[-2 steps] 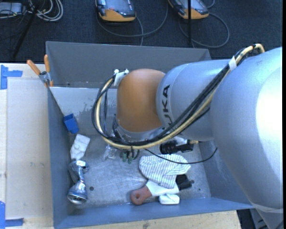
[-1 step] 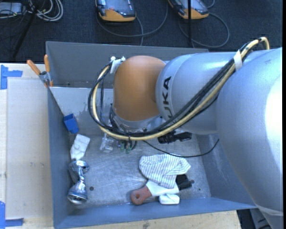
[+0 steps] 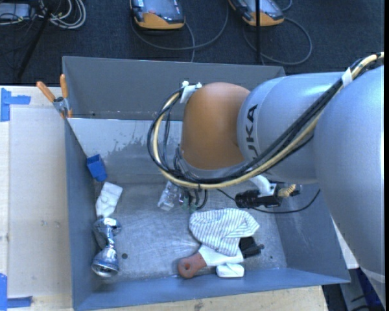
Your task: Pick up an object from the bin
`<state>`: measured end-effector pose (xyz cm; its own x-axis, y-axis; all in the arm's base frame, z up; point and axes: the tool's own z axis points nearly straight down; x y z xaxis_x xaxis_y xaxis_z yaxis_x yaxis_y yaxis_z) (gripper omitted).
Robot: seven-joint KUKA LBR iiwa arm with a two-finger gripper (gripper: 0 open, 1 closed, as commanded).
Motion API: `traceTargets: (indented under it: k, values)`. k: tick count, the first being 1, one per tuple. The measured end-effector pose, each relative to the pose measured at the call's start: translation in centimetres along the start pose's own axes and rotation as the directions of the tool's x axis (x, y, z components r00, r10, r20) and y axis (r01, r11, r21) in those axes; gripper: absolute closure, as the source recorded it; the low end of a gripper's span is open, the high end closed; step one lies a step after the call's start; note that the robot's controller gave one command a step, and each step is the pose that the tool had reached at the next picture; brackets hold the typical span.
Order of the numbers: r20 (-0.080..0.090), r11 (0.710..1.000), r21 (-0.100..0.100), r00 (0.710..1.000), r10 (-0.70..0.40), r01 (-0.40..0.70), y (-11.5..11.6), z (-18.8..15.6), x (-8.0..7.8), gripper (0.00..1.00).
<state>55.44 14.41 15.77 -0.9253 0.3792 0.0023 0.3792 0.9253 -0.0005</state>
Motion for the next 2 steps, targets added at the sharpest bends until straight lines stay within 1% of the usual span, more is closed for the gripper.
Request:
traceTargets:
  k: [1,2]
  values:
    - [0.000,0.990,0.006,0.990,-0.143,0.143,-1.2,0.2,0.6,1.00]
    - [-0.002,0.925,0.001,0.925,-0.380,0.380,-3.0,-1.4,4.7,1.00]
